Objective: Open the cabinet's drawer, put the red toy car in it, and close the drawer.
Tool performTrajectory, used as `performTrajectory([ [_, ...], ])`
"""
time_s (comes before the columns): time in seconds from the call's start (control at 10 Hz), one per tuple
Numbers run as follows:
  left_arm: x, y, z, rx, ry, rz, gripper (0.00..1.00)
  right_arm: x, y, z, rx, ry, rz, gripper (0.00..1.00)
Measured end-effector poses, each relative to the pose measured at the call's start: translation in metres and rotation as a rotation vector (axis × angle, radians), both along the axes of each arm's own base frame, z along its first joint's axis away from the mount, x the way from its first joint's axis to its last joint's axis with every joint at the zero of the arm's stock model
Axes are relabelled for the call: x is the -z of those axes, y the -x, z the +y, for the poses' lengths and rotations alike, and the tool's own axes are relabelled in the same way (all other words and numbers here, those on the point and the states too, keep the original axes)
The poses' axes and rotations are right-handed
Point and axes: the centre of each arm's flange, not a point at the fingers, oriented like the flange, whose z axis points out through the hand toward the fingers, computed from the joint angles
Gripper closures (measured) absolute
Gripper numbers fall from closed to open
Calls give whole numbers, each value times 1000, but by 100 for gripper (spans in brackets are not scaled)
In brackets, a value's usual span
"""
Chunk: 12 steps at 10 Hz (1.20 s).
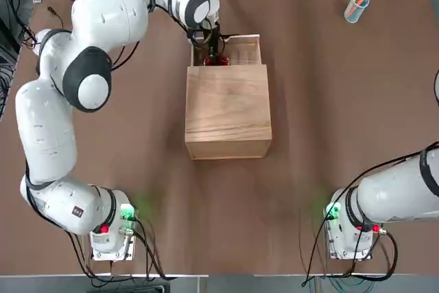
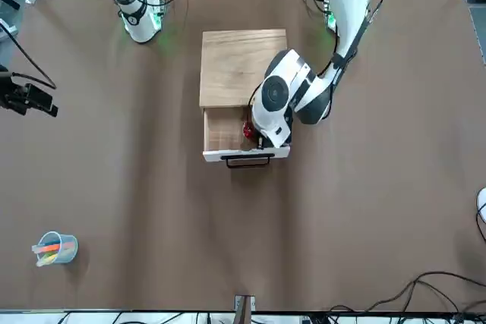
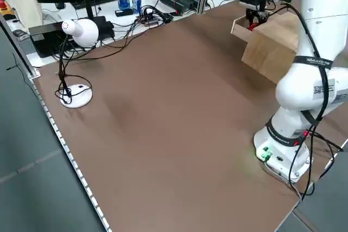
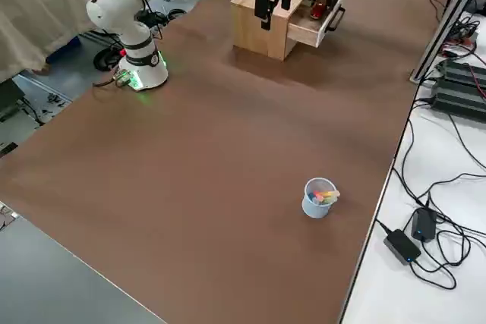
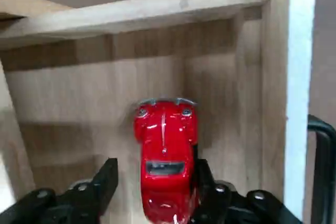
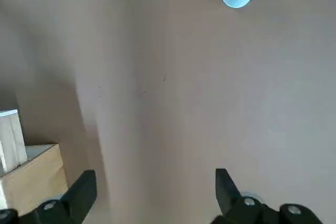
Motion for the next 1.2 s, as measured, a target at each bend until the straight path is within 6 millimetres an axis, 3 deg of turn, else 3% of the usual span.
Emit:
performTrajectory([
  [0.2, -21, -4, -1, 2, 10, -32, 19, 0, 0, 0, 0, 0, 0, 0],
  [0.4, -58, -9, 3, 13, 24, -88, 4, 0, 0, 0, 0, 0, 0, 0],
  [0.6, -97, -13, 19, 60, 25, -129, 0, 3, -2, 12, -20, 0, 5, 0],
  [0.8, -131, -23, 51, 156, 15, -153, 0, 10, -4, 46, -78, 0, 24, 0],
  [1.2, -185, -52, 144, 369, 2, -215, 1, 50, -13, 130, -169, 13, 87, 0],
])
